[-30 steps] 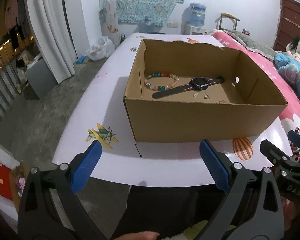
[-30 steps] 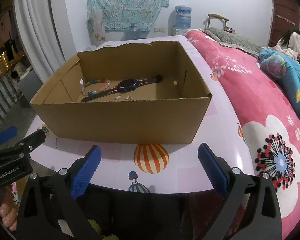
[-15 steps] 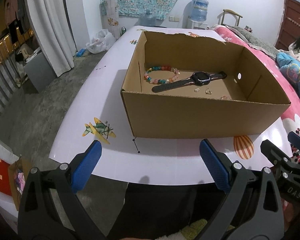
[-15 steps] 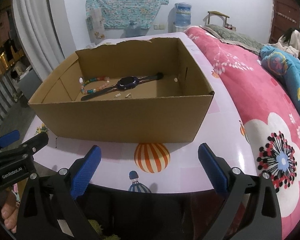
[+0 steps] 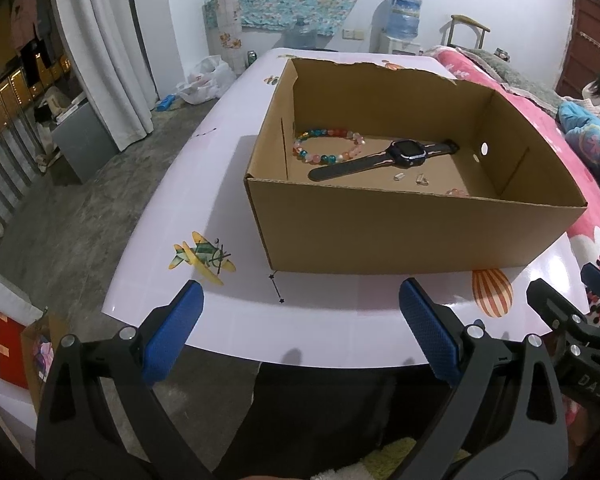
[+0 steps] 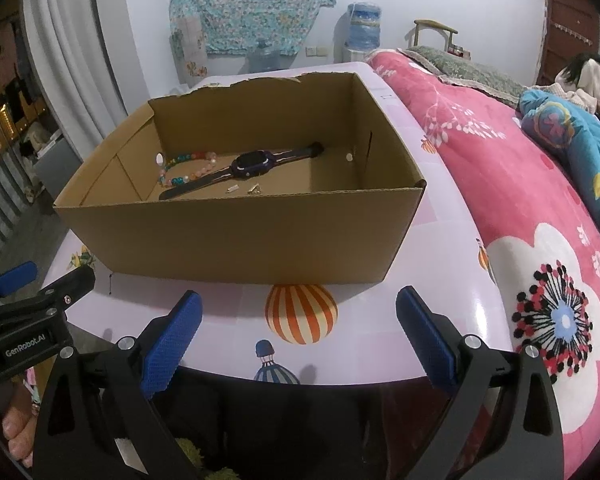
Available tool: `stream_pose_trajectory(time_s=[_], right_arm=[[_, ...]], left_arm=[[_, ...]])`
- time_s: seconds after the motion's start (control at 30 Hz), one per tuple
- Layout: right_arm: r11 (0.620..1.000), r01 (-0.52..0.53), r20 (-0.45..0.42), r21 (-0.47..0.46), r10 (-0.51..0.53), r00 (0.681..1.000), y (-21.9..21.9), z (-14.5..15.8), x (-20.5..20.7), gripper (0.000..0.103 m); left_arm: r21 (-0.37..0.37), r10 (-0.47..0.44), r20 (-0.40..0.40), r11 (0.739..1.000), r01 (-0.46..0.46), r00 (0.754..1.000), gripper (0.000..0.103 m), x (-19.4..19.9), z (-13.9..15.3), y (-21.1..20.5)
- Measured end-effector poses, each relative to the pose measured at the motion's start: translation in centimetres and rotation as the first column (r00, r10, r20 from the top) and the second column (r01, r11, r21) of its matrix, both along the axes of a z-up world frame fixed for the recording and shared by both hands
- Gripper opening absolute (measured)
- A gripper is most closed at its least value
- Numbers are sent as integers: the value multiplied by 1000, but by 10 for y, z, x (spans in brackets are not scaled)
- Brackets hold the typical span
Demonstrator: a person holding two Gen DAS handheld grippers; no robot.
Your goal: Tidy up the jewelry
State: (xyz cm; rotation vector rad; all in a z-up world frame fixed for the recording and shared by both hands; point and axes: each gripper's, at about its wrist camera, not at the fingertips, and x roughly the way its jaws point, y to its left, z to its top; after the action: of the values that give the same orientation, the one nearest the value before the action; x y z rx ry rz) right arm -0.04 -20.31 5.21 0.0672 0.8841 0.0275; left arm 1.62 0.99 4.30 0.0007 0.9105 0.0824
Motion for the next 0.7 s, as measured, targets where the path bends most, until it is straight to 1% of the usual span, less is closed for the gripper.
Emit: stream_pose_trajectory(time_s=[0.7], right_arm=[[1000,18,-1,3,-18,1000,-3,7,-3,95]], left_arm=[[1,-27,-9,1000,27,1000,95,-5,1,-8]])
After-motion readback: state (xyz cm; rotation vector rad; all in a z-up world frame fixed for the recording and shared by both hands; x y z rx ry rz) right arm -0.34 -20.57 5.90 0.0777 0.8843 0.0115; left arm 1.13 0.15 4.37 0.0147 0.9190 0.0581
